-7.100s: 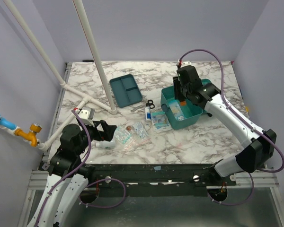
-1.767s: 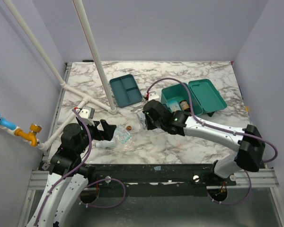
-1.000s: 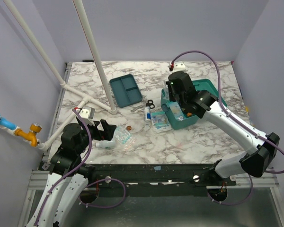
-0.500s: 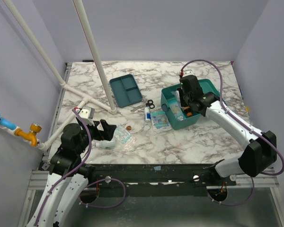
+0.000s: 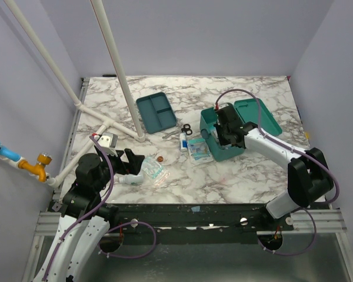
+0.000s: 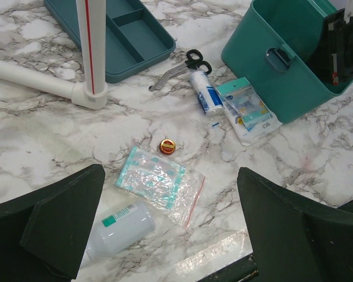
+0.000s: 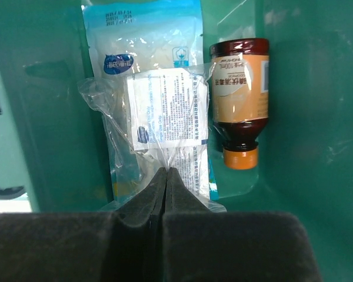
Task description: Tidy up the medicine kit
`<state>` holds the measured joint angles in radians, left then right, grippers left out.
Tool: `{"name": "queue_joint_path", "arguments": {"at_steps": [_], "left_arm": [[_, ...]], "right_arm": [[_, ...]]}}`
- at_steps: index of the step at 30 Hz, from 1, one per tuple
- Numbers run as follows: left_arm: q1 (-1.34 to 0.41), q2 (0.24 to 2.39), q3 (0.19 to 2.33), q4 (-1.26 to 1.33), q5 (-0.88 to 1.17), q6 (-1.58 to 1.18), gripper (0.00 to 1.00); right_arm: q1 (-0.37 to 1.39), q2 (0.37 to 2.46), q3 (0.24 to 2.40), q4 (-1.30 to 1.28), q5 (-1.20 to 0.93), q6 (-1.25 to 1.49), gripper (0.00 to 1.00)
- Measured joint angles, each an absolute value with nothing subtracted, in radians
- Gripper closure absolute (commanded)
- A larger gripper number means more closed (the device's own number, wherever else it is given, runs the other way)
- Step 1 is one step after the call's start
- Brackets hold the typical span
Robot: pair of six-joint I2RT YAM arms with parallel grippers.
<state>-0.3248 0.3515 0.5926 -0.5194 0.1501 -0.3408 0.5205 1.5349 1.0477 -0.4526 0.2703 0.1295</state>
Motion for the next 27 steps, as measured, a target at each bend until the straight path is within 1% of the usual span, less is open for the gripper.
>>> {"name": "queue_joint_path", "arguments": {"at_steps": [3,4,7,8,11,13,21,24,27], "left_arm": [[-0.325,0.352,0.593,-0.519,0.15,-0.341,0.02],[-0.325,0.352,0.593,-0.519,0.15,-0.341,0.01],[-0.325,0.352,0.593,-0.519,0.15,-0.341,0.01],[-0.325,0.352,0.593,-0.519,0.15,-0.341,0.02],[-0.325,0.352,0.593,-0.519,0.15,-0.341,0.02],[-0.325,0.352,0.593,-0.519,0.15,-0.341,0.01],[-0.325,0.355,0.593,-0.519,0.15,-0.341,0.01],[-0.325,0.36,0.593,-0.519,0.15,-0.341,0.02],[-0.325,0.362,0.593,-0.519,0.15,-0.341,0.01]], "right_arm": [[0.521,1.556,1.028,-0.434,0.259,0.13,0.99],[0.521,1.558,1.021,-0.433,0.256,0.13,0.96],[0.521,1.56,1.017,-0.434,0.251,0.13,0.74],[0.521,1.56,1.018,-0.434,0.25,0.13,0.69],[0.521,1.559,1.024,-0.443,0.253,0.13,0.6],[0.521,1.554,1.037,-0.459,0.261,0.129,0.55],[0.521,1.505,1.168,-0.548,0.344,0.126,0.47],[0.521,1.475,1.228,-0.571,0.347,0.13,0.43],[0.521,1.437,1.287,-0.59,0.332,0.142,0.41]]}}
